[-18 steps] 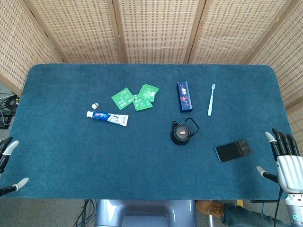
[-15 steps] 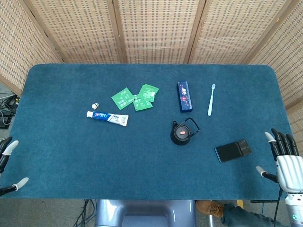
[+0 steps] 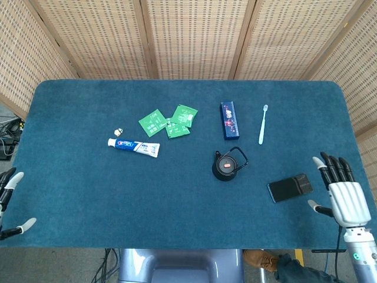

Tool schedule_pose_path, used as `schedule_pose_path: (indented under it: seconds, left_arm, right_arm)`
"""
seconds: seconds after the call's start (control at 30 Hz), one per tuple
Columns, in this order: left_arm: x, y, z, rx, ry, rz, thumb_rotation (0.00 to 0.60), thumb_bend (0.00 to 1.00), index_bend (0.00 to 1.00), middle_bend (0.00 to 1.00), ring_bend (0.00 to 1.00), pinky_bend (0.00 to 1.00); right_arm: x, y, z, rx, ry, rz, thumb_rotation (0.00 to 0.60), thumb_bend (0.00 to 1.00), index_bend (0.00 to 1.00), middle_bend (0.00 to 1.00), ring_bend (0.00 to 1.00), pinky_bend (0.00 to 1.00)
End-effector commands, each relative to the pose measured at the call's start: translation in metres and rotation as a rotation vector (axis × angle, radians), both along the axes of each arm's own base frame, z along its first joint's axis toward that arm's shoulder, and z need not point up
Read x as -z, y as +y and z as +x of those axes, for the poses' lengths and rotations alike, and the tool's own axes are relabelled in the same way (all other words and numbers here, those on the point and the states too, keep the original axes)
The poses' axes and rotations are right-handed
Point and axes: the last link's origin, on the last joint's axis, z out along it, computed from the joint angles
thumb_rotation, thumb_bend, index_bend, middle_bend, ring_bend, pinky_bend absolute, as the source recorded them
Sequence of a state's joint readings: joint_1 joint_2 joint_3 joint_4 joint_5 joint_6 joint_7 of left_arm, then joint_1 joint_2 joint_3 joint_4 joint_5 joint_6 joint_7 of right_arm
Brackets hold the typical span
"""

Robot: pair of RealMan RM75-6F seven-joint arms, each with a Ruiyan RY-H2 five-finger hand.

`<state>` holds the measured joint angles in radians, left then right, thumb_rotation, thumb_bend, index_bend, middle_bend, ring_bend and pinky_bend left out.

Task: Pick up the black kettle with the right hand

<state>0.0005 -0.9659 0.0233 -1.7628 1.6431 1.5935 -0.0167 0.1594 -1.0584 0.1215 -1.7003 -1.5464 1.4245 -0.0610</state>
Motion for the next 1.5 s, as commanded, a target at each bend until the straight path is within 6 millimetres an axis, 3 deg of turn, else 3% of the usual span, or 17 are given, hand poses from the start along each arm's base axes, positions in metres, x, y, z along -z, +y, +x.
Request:
schedule_pose_path:
  seconds: [0.03, 0.13, 0.23, 0.37, 0.6, 0.93, 1.5]
  left_arm:
    - [0.002, 0.004, 0.0, -0.006, 0.006, 0.0, 0.6, 0.0, 0.0, 0.0, 0.0, 0.0]
    - [0.005, 0.007, 0.0, -0.013, 0.016, -0.005, 0.6, 0.0, 0.0, 0.0, 0.0, 0.0]
    - [0.008, 0.01, 0.0, -0.02, 0.024, -0.008, 0.6, 0.0, 0.0, 0.0, 0.0, 0.0]
    - [0.01, 0.015, -0.001, -0.039, 0.03, -0.009, 0.6, 0.0, 0.0, 0.0, 0.0, 0.0]
    - [0.012, 0.023, -0.004, -0.062, 0.036, -0.013, 0.6, 0.0, 0.0, 0.0, 0.0, 0.0]
    - [0.013, 0.03, -0.008, -0.087, 0.035, -0.022, 0.6, 0.0, 0.0, 0.0, 0.0, 0.0]
    - [0.012, 0.033, -0.009, -0.09, 0.028, -0.027, 0.6, 0.0, 0.0, 0.0, 0.0, 0.0]
  right_arm:
    - [0.006, -0.035, 0.036, -0.061, -0.008, 0.135, 0.6, 0.0, 0.17, 0.0, 0.0, 0.0]
    - [0.015, -0.061, 0.061, -0.082, -0.015, 0.226, 0.6, 0.02, 0.33, 0.0, 0.0, 0.0]
    - [0.025, -0.084, 0.078, -0.091, -0.026, 0.273, 0.6, 0.14, 0.43, 0.0, 0.0, 0.0]
    - [0.047, -0.115, 0.099, -0.072, -0.066, 0.329, 0.6, 0.31, 0.48, 0.0, 0.0, 0.0]
    - [0.087, -0.146, 0.118, -0.023, -0.078, 0.388, 0.6, 0.4, 0.52, 0.0, 0.0, 0.0]
    - [0.128, -0.159, 0.127, 0.034, -0.034, 0.412, 0.6, 0.5, 0.52, 0.0, 0.0, 0.0]
    - [0.162, -0.163, 0.128, 0.104, 0.025, 0.443, 0.6, 0.52, 0.52, 0.0, 0.0, 0.0]
